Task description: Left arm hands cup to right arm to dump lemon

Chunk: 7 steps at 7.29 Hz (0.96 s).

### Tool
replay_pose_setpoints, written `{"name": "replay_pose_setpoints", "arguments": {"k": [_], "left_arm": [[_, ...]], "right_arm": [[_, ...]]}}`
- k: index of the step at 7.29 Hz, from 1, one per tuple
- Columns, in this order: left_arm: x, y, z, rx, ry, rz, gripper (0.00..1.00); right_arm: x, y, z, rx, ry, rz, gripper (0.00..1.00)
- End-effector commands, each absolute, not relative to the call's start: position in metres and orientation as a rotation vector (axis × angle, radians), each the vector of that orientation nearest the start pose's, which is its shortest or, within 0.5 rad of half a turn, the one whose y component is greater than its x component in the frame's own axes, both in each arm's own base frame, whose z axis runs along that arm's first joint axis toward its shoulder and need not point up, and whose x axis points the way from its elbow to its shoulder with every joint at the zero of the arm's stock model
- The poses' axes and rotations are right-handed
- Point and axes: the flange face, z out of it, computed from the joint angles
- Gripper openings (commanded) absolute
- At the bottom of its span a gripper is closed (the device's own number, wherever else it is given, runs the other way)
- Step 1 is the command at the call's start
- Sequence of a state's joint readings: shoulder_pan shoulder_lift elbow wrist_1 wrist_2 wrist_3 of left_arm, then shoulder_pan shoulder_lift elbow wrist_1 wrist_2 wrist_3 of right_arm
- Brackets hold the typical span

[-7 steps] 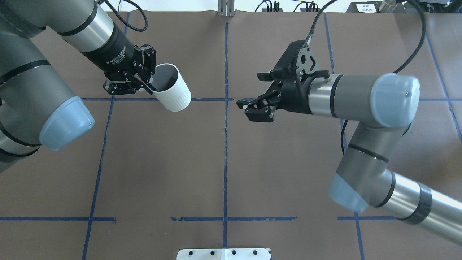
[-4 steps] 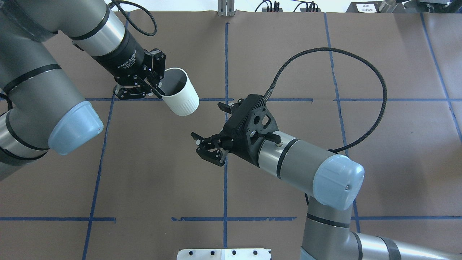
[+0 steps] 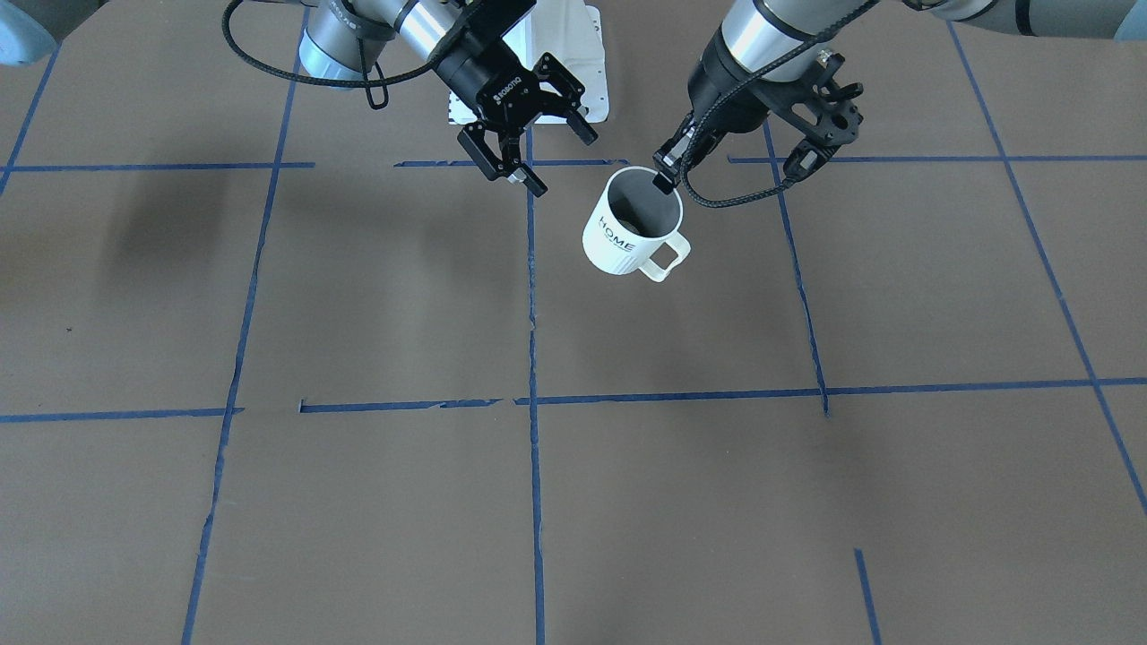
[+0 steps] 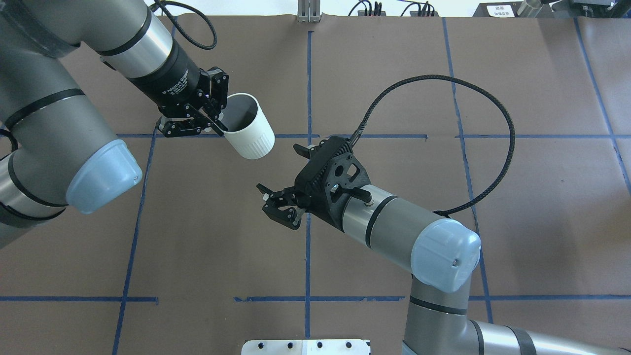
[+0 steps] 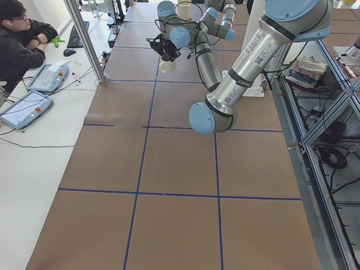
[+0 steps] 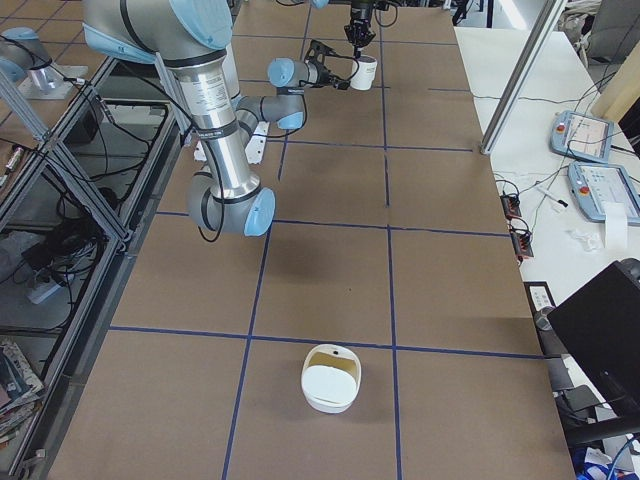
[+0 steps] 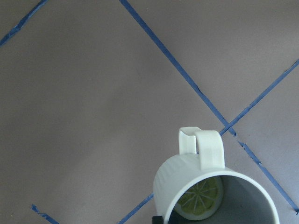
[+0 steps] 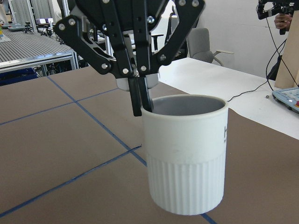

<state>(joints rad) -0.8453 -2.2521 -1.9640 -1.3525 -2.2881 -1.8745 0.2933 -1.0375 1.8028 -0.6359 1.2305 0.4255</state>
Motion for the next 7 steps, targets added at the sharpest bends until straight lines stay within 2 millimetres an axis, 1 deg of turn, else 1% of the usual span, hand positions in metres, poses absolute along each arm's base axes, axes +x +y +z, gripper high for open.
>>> {"name": "replay_pose_setpoints", "arguments": {"k": [1,2,3,4,5,6,7], "left_arm": [[0.332,-0.475,0.122,-0.437,0.989,-0.731,0.0],[0.332,-0.474,0.121,-0.437,0.99,-0.728,0.0],[0.331,-0.474,0.121,-0.436,0.992,-0.729,0.0],[0.332,-0.474,0.121,-0.438,0.992,-0.727,0.0],[0.331,-0.474,0.12,-0.436,0.993,-0.728,0.0],[0.332,-0.474,0.12,-0.438,0.993,-0.726,0.0],[0.332,-0.474,0.12,-0.438,0.993,-0.726,0.0]], "right_arm": [[-0.531,-0.341,0.137,1.306,-1.07,-0.333,1.0],[-0.537,-0.35,0.134,1.308,-1.057,-0.326,0.99],[-0.536,-0.36,0.138,1.31,-1.038,-0.317,0.99],[-0.543,-0.372,0.134,1.312,-1.02,-0.309,0.99],[-0.558,-0.383,0.127,1.309,-1.005,-0.308,0.99],[-0.565,-0.387,0.122,1.308,-1.003,-0.308,0.99],[-0.566,-0.386,0.123,1.306,-1.004,-0.311,0.99]]}}
